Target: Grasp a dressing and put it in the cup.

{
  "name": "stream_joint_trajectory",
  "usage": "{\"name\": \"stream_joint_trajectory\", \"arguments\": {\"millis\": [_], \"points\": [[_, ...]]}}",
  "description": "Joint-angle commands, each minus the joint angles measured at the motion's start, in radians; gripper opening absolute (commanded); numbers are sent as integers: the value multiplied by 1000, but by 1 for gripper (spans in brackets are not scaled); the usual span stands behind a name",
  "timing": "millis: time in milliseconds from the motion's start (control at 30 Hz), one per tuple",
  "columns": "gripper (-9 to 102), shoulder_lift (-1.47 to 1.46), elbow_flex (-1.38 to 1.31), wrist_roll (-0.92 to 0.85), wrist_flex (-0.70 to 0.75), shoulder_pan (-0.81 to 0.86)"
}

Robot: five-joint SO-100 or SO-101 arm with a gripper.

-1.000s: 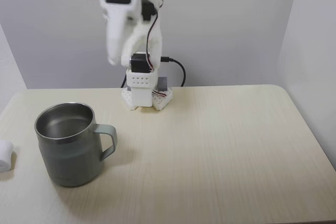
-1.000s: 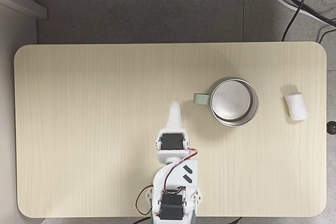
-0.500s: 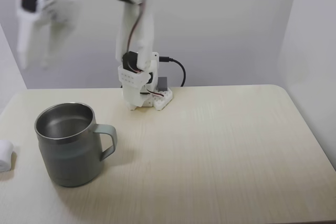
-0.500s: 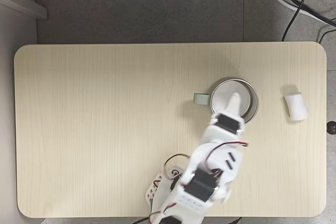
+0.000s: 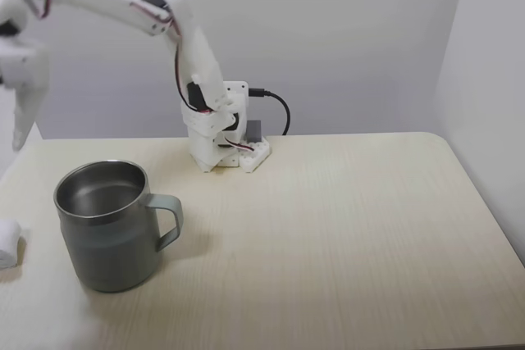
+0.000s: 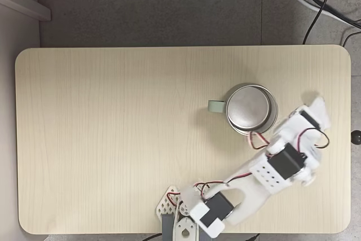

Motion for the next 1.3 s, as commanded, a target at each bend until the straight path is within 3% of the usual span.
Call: {"name": "stream_joint_trajectory", "arguments": {"millis": [0,367,900,967,1067,1267], "points": [[27,115,77,-29,29,40],[27,505,370,-74,32,124],[26,762,561,-98,37,123],[22,775,572,-101,37,123],[7,785,584,-101,37,124],[0,784,595,-114,38,120]]}}
